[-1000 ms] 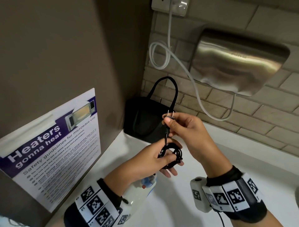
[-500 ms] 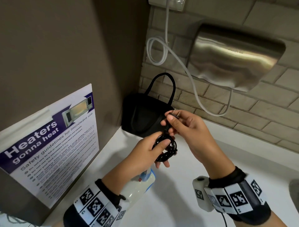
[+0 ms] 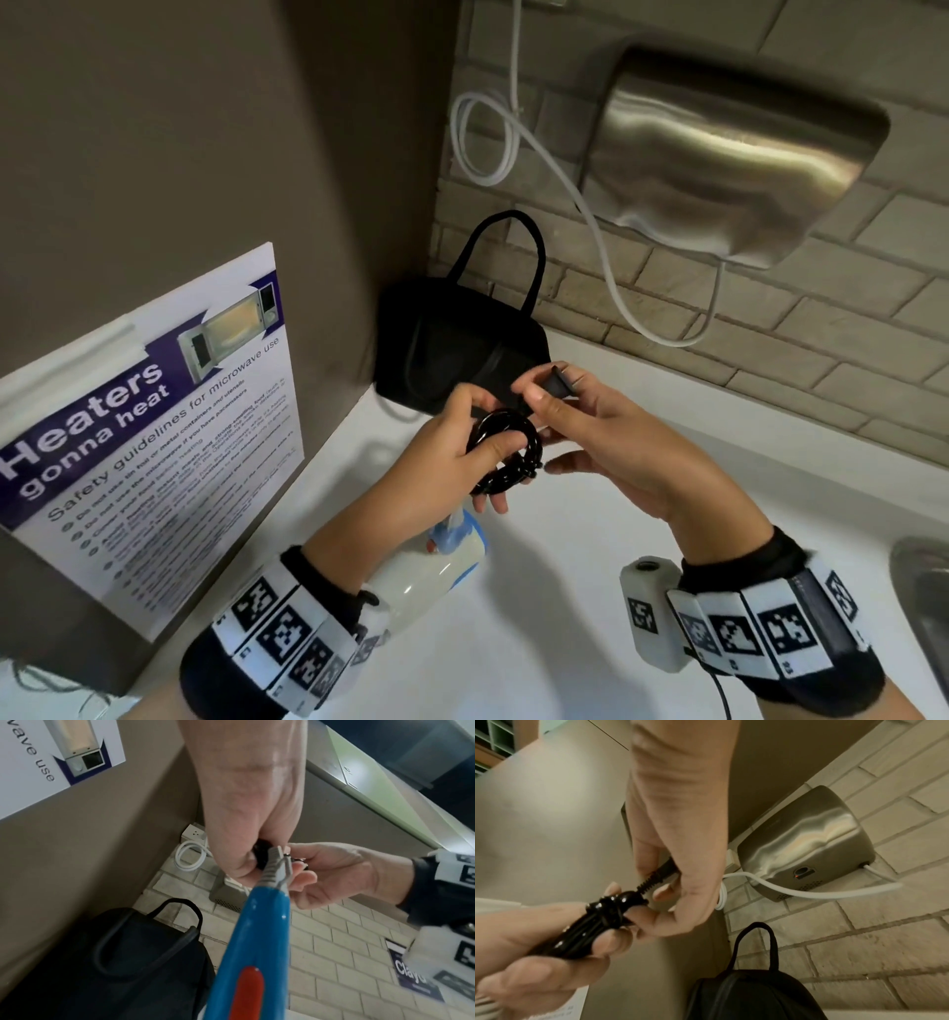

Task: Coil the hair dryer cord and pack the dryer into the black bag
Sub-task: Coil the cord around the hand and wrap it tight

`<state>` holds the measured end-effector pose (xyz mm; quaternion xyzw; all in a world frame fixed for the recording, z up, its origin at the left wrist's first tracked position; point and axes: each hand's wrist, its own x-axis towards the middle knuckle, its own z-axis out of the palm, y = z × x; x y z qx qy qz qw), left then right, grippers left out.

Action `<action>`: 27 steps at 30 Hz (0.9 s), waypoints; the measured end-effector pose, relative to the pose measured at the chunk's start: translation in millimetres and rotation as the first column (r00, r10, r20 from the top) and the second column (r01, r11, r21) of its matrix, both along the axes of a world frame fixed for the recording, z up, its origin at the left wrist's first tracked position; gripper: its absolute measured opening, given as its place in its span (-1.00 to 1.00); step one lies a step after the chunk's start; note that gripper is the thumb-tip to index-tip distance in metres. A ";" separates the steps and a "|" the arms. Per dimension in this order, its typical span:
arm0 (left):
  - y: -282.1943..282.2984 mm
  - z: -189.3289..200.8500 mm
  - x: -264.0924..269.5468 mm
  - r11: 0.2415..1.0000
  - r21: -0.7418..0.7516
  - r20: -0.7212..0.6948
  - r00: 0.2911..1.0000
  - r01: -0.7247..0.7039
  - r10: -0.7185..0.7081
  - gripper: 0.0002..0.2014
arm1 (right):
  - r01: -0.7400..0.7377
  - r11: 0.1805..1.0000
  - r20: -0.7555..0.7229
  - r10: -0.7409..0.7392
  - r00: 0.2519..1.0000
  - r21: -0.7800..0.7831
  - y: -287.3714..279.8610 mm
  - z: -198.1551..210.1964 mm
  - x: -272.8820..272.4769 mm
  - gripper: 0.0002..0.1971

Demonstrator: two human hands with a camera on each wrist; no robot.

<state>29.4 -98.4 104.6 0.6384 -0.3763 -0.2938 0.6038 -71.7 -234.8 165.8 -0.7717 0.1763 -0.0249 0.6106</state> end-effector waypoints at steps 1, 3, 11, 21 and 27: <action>0.9 0.6 0.9 1.000 0.002 0.009 1.000 0.004 -0.004 -0.74 | -0.015 0.999 -0.013 0.014 1.000 -0.041 2.0 1.0 -1.1 -0.77; 3.0 3.4 0.7 1.000 0.006 0.025 1.000 0.019 -0.019 -0.67 | -0.034 0.996 -0.015 0.033 0.999 -0.087 4.5 1.3 -1.3 -0.78; 18.7 -23.8 4.0 0.999 -0.046 -0.044 0.999 -0.022 0.020 -0.45 | 0.060 0.996 0.098 -0.066 0.993 0.070 6.6 -8.9 4.2 -0.81; 29.1 -83.2 -2.9 0.991 0.111 0.033 0.997 -0.076 0.073 -0.82 | 0.244 0.939 0.170 -0.288 0.942 0.242 -4.6 -20.8 -2.6 -0.87; -0.5 -93.9 -14.0 0.987 0.151 -0.163 0.983 -0.056 0.081 -0.75 | 0.394 0.887 0.096 -0.425 0.900 0.241 -31.1 -52.5 -13.6 -0.57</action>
